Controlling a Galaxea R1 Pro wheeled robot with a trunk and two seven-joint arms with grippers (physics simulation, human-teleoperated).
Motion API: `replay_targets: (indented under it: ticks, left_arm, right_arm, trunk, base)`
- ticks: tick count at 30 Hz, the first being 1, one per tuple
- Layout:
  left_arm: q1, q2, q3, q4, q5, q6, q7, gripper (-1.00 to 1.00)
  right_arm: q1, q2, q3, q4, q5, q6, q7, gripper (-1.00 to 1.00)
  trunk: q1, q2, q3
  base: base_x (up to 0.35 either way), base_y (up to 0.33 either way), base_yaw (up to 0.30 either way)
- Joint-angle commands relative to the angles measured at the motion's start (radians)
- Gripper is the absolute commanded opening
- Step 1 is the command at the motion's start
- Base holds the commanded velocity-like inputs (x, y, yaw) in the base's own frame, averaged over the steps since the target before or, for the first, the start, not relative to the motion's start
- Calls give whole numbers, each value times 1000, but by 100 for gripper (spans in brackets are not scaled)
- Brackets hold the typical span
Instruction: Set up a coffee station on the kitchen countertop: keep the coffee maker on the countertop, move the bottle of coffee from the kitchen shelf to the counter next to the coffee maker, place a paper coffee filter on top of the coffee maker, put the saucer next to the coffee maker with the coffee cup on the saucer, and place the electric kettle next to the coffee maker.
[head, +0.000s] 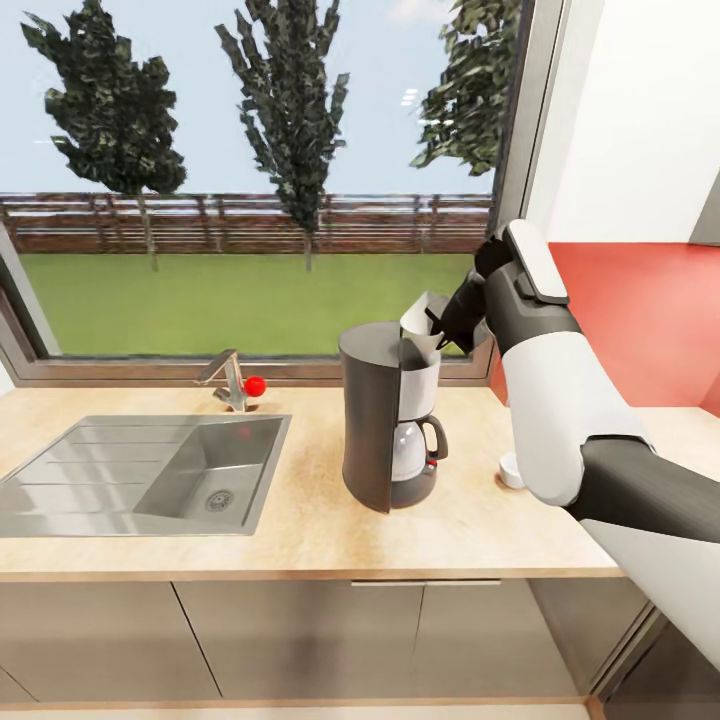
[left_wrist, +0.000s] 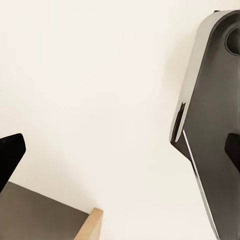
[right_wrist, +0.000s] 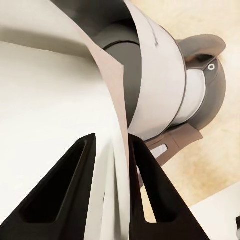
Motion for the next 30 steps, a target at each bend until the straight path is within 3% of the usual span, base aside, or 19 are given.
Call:
replay_targets:
  ticks: [1, 13, 14, 30]
  left_arm:
    - [-1, 0, 6, 2, 1, -7, -1, 100]
    - [-1, 0, 6, 2, 1, -6, -1, 100]
    - [-1, 0, 6, 2, 1, -6, -1, 100]
    - [-1, 0, 6, 2, 1, -6, -1, 100]
  right_arm:
    - [-1, 1, -4, -1, -4, 7, -7, -100]
    - [-1, -1, -2, 0, -4, 7, -7, -100]
    - [-1, -2, -2, -1, -4, 7, -7, 100]
    - [-1, -2, -2, -1, -4, 7, -7, 100]
  trunk:
    - [1, -2, -2]
    - [1, -2, -2]
    - [1, -2, -2]
    - [1, -2, -2]
  base:
    - [2, 0, 0]
    - [0, 0, 0]
    - [0, 0, 0]
    - [0, 0, 0]
